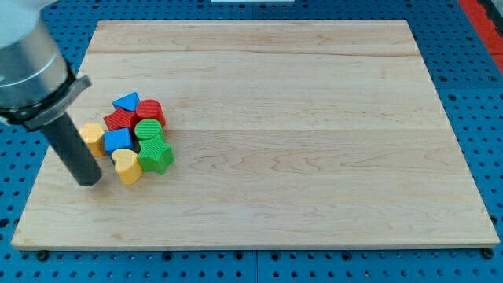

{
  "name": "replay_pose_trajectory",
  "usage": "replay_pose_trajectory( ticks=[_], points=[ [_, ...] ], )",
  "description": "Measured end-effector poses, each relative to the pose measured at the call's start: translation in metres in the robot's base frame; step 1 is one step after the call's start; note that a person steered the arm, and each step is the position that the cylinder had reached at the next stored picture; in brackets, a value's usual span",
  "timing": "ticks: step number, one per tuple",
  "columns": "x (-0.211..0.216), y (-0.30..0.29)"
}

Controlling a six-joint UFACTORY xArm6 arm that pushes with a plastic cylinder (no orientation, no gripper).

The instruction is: Push the red circle and red star with the yellow hexagon towards the center of the board

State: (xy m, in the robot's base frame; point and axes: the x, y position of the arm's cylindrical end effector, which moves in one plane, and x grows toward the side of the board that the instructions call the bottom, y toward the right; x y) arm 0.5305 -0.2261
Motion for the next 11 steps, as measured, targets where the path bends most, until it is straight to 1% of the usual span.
replay_pose_trajectory(
  ticks=[1,2,3,4,5,6,7,9,10,11],
  points=[
    [-0.008,-0.016],
    [-0.041,-0.016],
    [-0.046,-0.015],
    [-0.040,-0.021],
    [-0.034,-0.067],
    [-0.049,-0.062],
    [-0.074,-0.036],
    [-0.088,0.010],
    [-0.091,0.010],
    [-0.064,0.000]
  ],
)
